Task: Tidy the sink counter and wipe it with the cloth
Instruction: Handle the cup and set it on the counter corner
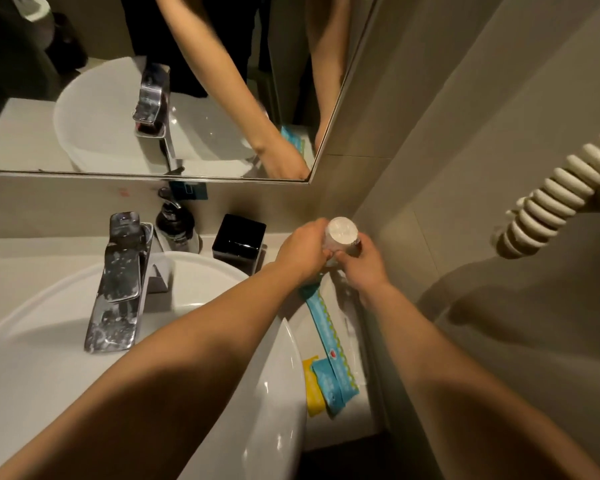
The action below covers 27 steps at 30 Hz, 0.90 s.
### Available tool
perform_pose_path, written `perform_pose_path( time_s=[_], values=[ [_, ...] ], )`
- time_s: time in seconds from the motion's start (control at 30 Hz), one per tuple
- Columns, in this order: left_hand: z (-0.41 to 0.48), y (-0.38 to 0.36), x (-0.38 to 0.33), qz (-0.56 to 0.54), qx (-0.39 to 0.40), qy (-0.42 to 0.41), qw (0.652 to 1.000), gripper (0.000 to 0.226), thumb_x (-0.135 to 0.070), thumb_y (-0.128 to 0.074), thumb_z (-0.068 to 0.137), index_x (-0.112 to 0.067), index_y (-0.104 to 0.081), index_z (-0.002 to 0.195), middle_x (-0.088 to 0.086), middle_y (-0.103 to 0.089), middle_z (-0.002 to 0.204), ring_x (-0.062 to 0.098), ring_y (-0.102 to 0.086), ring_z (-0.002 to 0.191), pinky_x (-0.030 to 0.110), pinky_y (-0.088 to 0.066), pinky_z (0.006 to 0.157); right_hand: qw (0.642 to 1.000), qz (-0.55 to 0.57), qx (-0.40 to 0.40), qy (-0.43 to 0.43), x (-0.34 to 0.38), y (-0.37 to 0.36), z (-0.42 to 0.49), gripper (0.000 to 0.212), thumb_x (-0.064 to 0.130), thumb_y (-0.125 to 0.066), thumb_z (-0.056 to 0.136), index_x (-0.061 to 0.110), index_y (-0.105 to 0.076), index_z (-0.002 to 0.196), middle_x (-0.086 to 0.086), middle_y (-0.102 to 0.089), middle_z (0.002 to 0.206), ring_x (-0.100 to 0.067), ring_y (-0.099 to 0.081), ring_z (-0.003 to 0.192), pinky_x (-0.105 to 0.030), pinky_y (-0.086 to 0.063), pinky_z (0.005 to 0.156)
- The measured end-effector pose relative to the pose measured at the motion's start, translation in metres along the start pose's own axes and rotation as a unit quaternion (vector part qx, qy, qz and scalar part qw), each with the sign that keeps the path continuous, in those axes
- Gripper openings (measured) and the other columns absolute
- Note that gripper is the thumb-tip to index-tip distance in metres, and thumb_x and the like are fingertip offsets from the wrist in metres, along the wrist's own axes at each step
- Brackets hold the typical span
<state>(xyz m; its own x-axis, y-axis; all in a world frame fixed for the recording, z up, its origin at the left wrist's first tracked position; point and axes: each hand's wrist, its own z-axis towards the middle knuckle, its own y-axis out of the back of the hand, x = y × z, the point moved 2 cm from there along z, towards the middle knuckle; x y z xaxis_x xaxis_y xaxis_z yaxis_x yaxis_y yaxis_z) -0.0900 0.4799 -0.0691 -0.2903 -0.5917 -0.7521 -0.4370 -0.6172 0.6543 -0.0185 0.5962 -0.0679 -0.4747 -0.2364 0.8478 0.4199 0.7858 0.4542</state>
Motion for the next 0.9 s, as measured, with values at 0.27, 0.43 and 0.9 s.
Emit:
perform_pose_path(
  time_s=[0.27, 0.43, 0.9],
  values=[
    [0.024, -0.016, 0.013, 0.001, 0.005, 0.028, 1.0, 0.046, -0.02, -0.072, 0.087, -0.01, -0.054, 0.128, 0.015, -0.063, 0.126, 0.036, -0.059, 0.115, 0.046, -0.051, 0.093, 0.996, 0.065, 0.002, -0.067, -0.008, -0.014, 0.02, 0.063, -0.009, -0.06, 0.083, 0.016, -0.052, 0.141, -0.008, -0.067, 0.129, -0.025, -0.065, 0.116, -0.045, -0.054, 0.102],
    [0.026, -0.023, 0.025, -0.027, 0.008, 0.055, 0.998, 0.049, -0.018, -0.073, 0.085, -0.01, -0.054, 0.13, 0.016, -0.065, 0.127, 0.037, -0.06, 0.117, 0.044, -0.05, 0.096, 0.993, 0.078, 0.028, -0.086, -0.011, -0.017, 0.018, 0.066, -0.018, -0.049, 0.086, 0.011, -0.045, 0.145, -0.008, -0.062, 0.127, -0.021, -0.061, 0.107, -0.019, -0.052, 0.07],
    [-0.038, 0.007, 0.012, 0.007, -0.018, 0.015, 1.0, 0.064, -0.026, -0.068, 0.092, -0.011, -0.04, 0.148, 0.014, -0.052, 0.145, 0.031, -0.049, 0.132, 0.039, -0.041, 0.105, 0.993, 0.08, -0.05, -0.073, -0.022, -0.009, -0.023, 0.058, -0.011, -0.052, 0.088, 0.011, -0.049, 0.141, 0.002, -0.057, 0.122, -0.015, -0.056, 0.107, -0.026, -0.044, 0.089]
  ],
)
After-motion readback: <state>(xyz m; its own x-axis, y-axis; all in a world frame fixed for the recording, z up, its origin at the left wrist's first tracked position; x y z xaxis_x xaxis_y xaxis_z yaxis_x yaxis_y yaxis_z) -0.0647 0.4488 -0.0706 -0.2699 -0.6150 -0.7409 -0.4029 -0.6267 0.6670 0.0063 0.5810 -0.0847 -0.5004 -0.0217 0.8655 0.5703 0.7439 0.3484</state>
